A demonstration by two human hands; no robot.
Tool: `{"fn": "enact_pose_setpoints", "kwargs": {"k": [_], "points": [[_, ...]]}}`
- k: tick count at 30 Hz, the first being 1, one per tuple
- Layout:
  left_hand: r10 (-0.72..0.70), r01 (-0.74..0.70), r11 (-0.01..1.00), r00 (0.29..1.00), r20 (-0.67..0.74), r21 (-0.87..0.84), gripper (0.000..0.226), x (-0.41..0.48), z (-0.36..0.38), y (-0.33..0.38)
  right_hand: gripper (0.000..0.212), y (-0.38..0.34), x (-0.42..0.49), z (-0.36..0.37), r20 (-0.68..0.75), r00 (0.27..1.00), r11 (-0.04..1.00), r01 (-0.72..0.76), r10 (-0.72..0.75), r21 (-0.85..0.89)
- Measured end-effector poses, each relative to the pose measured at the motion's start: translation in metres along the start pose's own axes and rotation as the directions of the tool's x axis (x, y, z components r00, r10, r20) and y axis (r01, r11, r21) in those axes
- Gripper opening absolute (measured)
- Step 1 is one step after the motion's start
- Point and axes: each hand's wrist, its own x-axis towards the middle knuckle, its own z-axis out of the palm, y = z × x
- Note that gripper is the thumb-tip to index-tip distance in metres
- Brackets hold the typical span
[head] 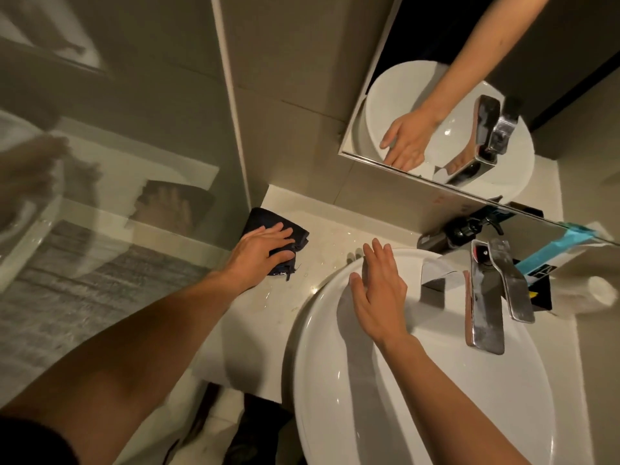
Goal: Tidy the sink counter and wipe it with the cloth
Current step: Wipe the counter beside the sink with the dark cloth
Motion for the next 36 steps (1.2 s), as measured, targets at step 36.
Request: {"fn": "enact_pose_setpoints", "kwargs": {"k": [36], "points": [[-0.408,0.414,0.888,0.910,0.071,-0.200,0.041,-0.286,-0.003,0.049,0.076,0.012,0.002,-0.010,0.145,0.979,0.977,0.166,-0.146,-0.133]]}}
